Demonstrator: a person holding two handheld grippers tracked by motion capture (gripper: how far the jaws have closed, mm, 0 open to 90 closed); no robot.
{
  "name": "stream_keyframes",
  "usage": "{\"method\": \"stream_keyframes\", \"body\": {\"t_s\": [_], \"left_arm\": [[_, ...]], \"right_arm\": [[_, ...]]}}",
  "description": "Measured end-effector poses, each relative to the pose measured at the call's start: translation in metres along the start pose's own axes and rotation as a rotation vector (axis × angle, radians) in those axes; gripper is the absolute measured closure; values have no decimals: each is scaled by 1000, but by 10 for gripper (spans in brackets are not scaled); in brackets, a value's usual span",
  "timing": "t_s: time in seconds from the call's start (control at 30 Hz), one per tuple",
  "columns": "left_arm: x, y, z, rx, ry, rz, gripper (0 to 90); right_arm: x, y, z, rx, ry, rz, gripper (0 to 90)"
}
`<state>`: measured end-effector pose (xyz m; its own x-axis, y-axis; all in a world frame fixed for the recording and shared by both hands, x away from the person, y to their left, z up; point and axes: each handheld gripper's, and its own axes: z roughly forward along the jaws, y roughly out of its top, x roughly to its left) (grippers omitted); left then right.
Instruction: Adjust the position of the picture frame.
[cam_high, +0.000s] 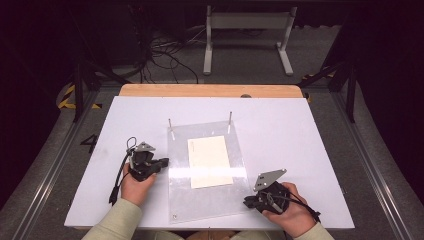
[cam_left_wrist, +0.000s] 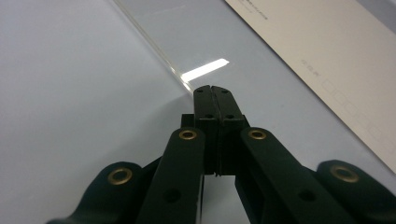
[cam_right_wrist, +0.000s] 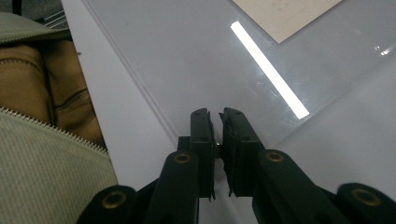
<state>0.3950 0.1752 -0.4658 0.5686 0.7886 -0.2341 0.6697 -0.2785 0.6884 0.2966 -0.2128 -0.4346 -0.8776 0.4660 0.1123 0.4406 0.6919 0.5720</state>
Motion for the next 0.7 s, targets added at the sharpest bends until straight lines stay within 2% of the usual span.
{"method": "stream_keyframes", "body": {"t_s": [0.1,0.17,0.57,0.7], "left_arm": [[-6,5,7,-7,9,29,899],[-11,6,10,-6,-2,39,899],[-16,3,7,8,-39,37,879],[-17,2,3,-4,-45,43,860]], "right_arm": [[3,-5,-3,3,25,8,827],[6,-10,-5,1,39,14,828],[14,-14,-8,9,40,-10,831],[16,-15,-8,15,48,-11,830]]}}
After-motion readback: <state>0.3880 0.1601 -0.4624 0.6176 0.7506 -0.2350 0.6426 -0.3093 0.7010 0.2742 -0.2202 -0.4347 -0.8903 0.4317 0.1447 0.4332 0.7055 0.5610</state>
